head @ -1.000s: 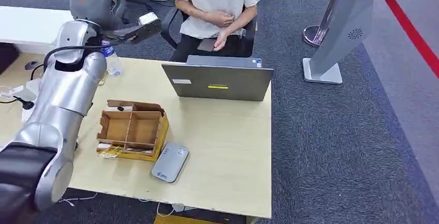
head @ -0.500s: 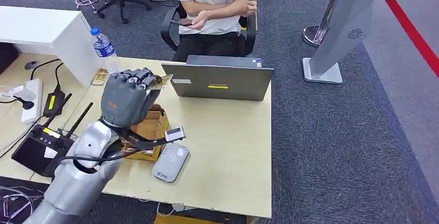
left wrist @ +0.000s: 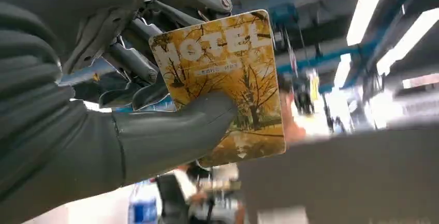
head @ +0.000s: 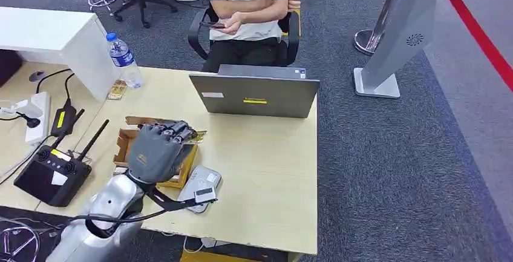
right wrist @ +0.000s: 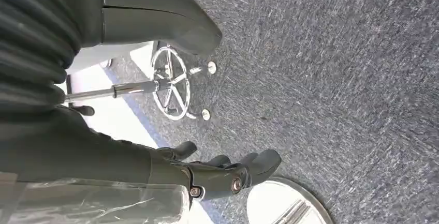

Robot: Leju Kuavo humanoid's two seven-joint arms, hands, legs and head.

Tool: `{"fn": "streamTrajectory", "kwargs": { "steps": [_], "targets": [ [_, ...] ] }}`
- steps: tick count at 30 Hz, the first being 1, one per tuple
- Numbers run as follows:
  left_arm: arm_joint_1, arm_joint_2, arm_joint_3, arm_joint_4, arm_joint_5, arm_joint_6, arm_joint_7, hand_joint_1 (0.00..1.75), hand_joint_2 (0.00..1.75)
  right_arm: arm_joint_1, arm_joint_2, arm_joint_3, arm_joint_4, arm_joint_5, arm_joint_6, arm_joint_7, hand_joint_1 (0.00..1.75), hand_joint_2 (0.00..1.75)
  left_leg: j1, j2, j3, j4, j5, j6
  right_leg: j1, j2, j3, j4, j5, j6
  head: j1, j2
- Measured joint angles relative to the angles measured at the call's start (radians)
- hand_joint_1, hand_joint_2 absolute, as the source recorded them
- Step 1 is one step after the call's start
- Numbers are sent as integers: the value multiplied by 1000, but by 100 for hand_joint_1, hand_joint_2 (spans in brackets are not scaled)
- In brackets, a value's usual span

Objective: Pass the card to the sensor for recognition and then transmit it.

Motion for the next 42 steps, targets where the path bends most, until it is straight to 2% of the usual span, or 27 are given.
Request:
{"fn": "streamTrajectory", "kwargs": {
  "steps": [5, 8, 24, 42],
  "targets": [
    [50, 21, 0, 38, 23, -102, 25, 175, 175, 3, 0, -15, 0, -4, 0, 4, 0, 175, 0, 0, -1, 0, 0, 0, 0, 0, -1, 0, 0, 0, 0, 0],
    [76, 32, 0, 63, 33, -133, 42, 175, 175, 4, 0, -20, 0, -4, -2, 6, 0, 175, 0, 0, -1, 0, 0, 0, 0, 0, -1, 0, 0, 0, 0, 0],
    [116, 37, 0, 157, 63, -184, 47, 175, 175, 5, 0, -37, 0, 3, -1, 10, 0, 175, 0, 0, -1, 0, 0, 0, 0, 0, -1, 0, 0, 0, 0, 0],
    [90, 3, -27, 255, 102, -208, 16, 175, 175, 4, 0, -37, 0, 38, 2, 5, 0, 175, 0, 0, -1, 0, 0, 0, 0, 0, -1, 0, 0, 0, 0, 0]
  ]
}}
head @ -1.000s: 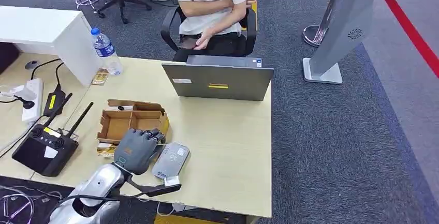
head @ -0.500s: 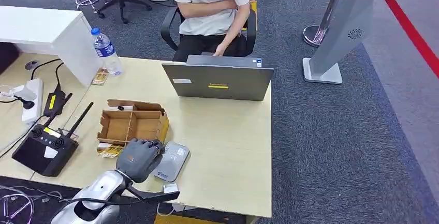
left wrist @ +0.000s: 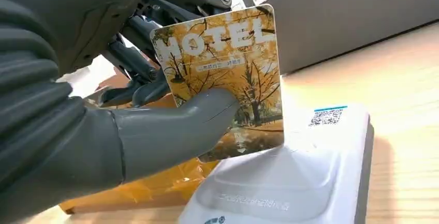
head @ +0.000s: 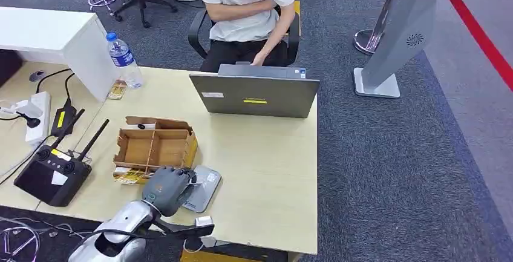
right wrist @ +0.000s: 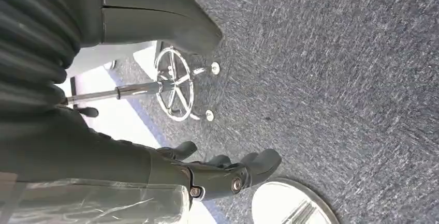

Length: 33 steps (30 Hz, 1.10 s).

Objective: Pass the card to the sensor for recognition and then transmit it.

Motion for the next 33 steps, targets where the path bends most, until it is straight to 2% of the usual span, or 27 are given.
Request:
{"fn": "streamTrajectory", "kwargs": {
  "steps": [5, 8, 14, 18, 21, 23, 26, 29, 33],
  "targets": [
    [-6, 0, -6, 13, 17, 5, -7, 175, 175, 0, 0, 0, 0, 1, 0, -1, 0, 175, 0, 0, 0, 0, 0, 0, 0, 0, 0, 0, 0, 0, 0, 0],
    [-10, -7, -6, 13, 19, 65, -12, 175, 175, 0, -1, 0, 0, 1, 0, -2, 0, 175, 0, 0, 0, 0, 0, 0, 0, 0, 0, 0, 0, 0, 0, 0],
    [-16, -23, -6, 12, 17, 81, -12, 175, 175, 0, -1, 0, 0, 2, 0, -2, 0, 175, 0, 0, 0, 0, 0, 0, 0, 0, 0, 0, 0, 0, 0, 0],
    [-19, -40, 6, -51, -11, 279, -19, 175, 175, 0, -1, -1, 0, 18, 0, -4, 0, 175, 0, 0, -1, 0, 0, 0, 0, -1, -1, 0, 0, 0, 0, 0],
    [-55, -54, 64, -152, -14, 397, -26, 175, 175, 0, -1, -1, 0, 45, 0, -8, 0, 175, 0, -1, -1, 0, 0, 0, 0, -1, -1, 0, 1, 0, 0, 0],
    [-104, -56, 124, -192, -12, 418, -26, 175, 175, -1, -1, 0, 0, 63, 7, -8, 0, 175, 0, -1, -1, 0, 1, 0, 0, -1, -1, 0, 1, 1, 0, 0],
    [-216, -53, 226, -186, -15, 386, -18, 175, 175, -13, -1, 4, 0, 93, 23, -2, 0, 175, 0, -2, -2, 0, 4, 0, 0, -2, -1, 0, 3, 0, 0, 0],
    [-360, -48, 297, -105, -24, 364, -33, 175, 175, -31, -1, 11, 0, 115, 39, 3, 0, 175, 1, -2, -3, 0, 7, -2, 1, -2, -3, 1, 5, -1, 0, 0],
    [-544, -47, 351, 83, -53, 364, -40, 175, 175, -51, -1, 27, 0, 142, 56, 13, 0, 175, 0, -2, -5, 0, 11, 0, 1, -2, -5, 1, 9, -1, 0, 0]
  ]
}}
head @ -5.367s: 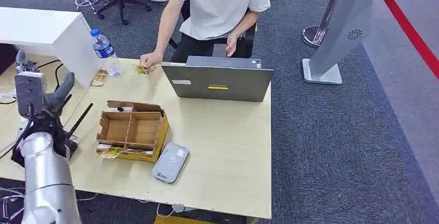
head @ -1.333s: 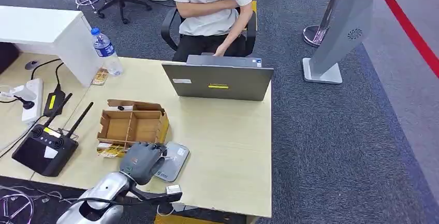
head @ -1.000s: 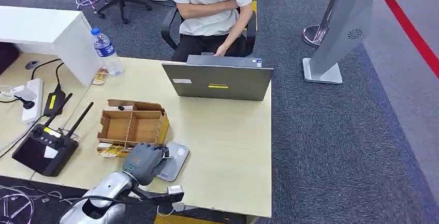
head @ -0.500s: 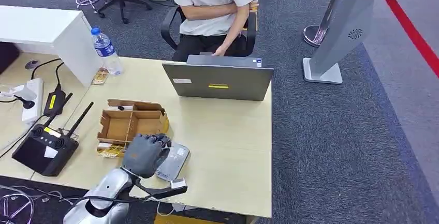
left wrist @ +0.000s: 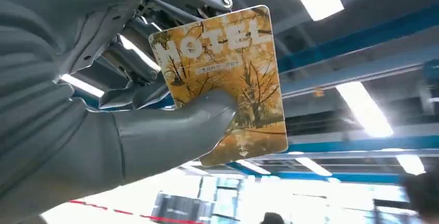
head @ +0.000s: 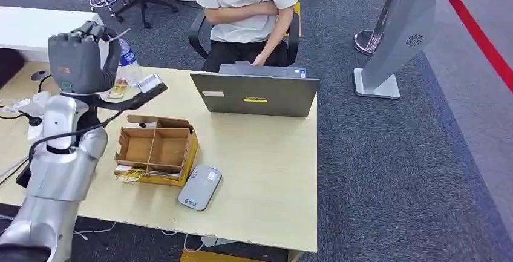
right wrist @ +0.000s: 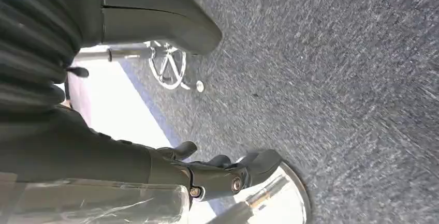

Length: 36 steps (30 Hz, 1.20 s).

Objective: Pass the card to the sensor for recognition and then transmit it.

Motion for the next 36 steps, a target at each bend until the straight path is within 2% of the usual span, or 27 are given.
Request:
{"fn": "streamTrajectory", "kwargs": {
  "steps": [5, 14, 18, 19, 36],
  "targets": [
    [-116, -10, 13, 153, 6, -7, -1, 175, 175, -12, 0, 5, 0, 3, 5, 3, 0, 175, 0, 0, 0, 0, 0, 0, 0, 1, 0, 0, 1, 1, 0, 0],
    [-202, -38, 14, 298, -3, -23, 5, 175, 175, -18, 2, 12, 0, 18, 10, 4, 0, 175, 0, 0, -2, 0, 0, 0, 0, 1, -2, 0, 1, 1, 0, 0],
    [-216, -48, 14, 327, -6, -23, 5, 175, 175, -19, 2, 12, 0, 18, 13, 4, 0, 175, 0, 0, -2, 0, 0, 0, 0, 1, -2, 0, 1, 1, 0, 0],
    [-218, -50, 14, 334, -6, -23, 5, 0, 175, -19, 2, 12, 0, 18, 13, 4, 0, 175, 0, 0, -2, 0, 0, 0, 0, 1, -2, 0, 1, 1, 0, 0],
    [-217, -57, 14, 384, 28, -38, 1, 0, 175, -18, 2, 12, 0, 16, 12, 5, 0, 175, 0, 0, -2, 0, 0, 0, 0, 1, -2, 0, 1, 1, 0, 0]
  ]
}}
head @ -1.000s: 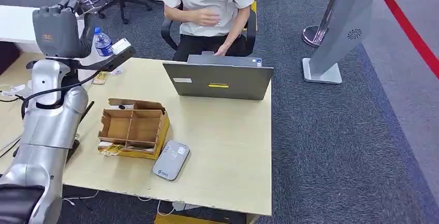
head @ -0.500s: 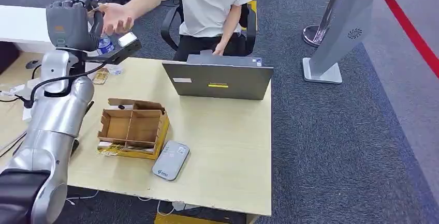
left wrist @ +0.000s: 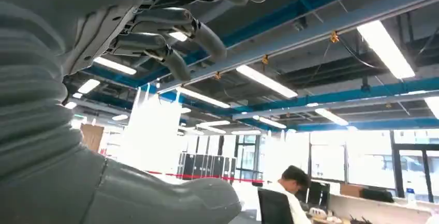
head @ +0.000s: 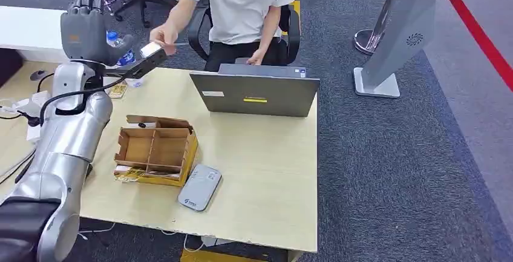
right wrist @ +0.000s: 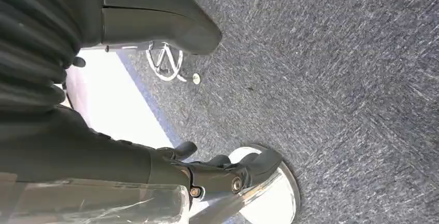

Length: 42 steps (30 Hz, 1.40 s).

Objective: Pass the card to the sensor for recognition and then transmit it.

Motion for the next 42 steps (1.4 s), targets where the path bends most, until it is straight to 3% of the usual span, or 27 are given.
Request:
{"fn": "streamTrajectory", "kwargs": {
  "steps": [4, 8, 10, 16, 21, 25, 30, 34, 42],
  "targets": [
    [47, -1, 0, -47, 26, -54, -11, 0, 175, 6, 0, -4, 0, -14, -10, -3, 0, 175, 0, 0, 0, 0, 0, 0, 0, 1, 0, 0, 0, 0, 0, 0],
    [165, 9, -7, -211, 38, -129, -11, 0, 175, 22, 0, -21, 0, -38, -26, -10, 0, 175, 0, 1, -1, 0, -1, 1, 0, 1, -1, 0, -1, 0, 0, 0],
    [268, 28, -27, -346, 31, -142, -12, 0, 175, 36, 0, -37, 0, -58, -38, -18, 0, 175, 0, 2, 0, 0, -2, 0, 0, 3, -1, 0, -1, 0, -1, 0],
    [616, 91, -146, -687, -42, -89, 2, 0, 175, 67, 0, -91, 0, -88, -55, -19, 0, 175, -1, 4, 0, 0, -6, 1, -1, 4, -2, -1, -4, 2, 0, 0],
    [772, 123, -215, -800, -31, -81, 1, 0, 175, 72, 0, -122, 0, -92, -64, -19, 0, 175, -1, 3, -1, 0, -7, 2, 0, 3, -2, -1, -5, 3, 0, 0],
    [833, 133, -248, -827, -13, -95, -2, 0, 175, 74, 0, -140, 0, -92, -66, -21, 0, 175, -1, 3, -1, 0, -6, 2, 0, 3, -2, -1, -5, 3, 0, 0],
    [890, 151, -251, -825, 58, -209, 26, 0, 175, 76, 0, -152, 0, -90, -65, -21, 0, 175, 0, 3, -1, -1, -6, 2, 0, 3, -1, -1, -4, 2, 0, 0],
    [897, 174, -221, -755, 98, -295, 61, 0, 175, 76, 0, -160, 0, -69, -62, -16, 0, 175, 0, 2, -1, -1, -5, 1, 0, 2, -1, -1, -4, 2, 0, 0],
    [832, 172, -158, -603, 113, -336, 75, 0, 175, 76, 0, -161, 0, -49, -60, -16, 0, 175, 0, 2, -1, -1, -5, 1, 0, 2, -1, -1, -4, 2, 0, 0]
  ]
}}
